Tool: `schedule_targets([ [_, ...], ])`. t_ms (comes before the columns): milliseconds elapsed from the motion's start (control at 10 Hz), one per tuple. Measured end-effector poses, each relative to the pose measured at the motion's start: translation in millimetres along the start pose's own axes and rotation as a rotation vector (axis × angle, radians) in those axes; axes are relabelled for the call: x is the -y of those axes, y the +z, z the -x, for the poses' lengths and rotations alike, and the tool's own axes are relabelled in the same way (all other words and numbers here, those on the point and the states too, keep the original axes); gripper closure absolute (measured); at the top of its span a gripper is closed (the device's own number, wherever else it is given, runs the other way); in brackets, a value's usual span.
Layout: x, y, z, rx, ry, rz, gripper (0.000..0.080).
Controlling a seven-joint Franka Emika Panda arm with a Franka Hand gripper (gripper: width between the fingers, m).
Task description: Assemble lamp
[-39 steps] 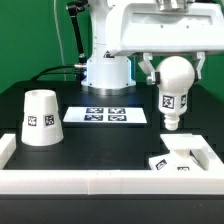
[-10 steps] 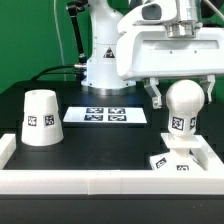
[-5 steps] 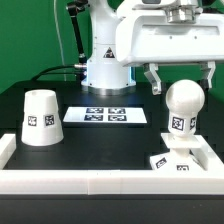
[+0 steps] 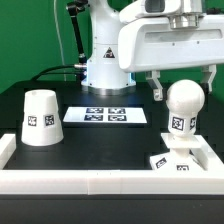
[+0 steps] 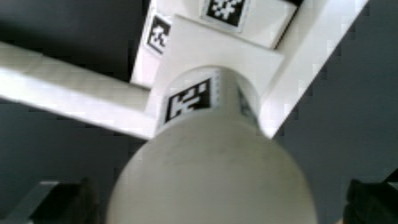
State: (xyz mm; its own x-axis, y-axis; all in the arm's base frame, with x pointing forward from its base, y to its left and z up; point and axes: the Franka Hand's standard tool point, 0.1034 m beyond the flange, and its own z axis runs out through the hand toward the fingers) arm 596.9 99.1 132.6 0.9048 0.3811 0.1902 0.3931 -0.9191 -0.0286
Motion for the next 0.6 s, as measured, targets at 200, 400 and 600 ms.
schedule_targets([
  [200,2.6,1.6,-0.5,0.112,0.003,-0.037,0.0101],
  [400,0.5,2.3,-9.5,0.155,0.001,-0.051,0.0101],
  [600,-1.1,5.4,-9.8,0.151,-0.001,-0.050,0.0101],
])
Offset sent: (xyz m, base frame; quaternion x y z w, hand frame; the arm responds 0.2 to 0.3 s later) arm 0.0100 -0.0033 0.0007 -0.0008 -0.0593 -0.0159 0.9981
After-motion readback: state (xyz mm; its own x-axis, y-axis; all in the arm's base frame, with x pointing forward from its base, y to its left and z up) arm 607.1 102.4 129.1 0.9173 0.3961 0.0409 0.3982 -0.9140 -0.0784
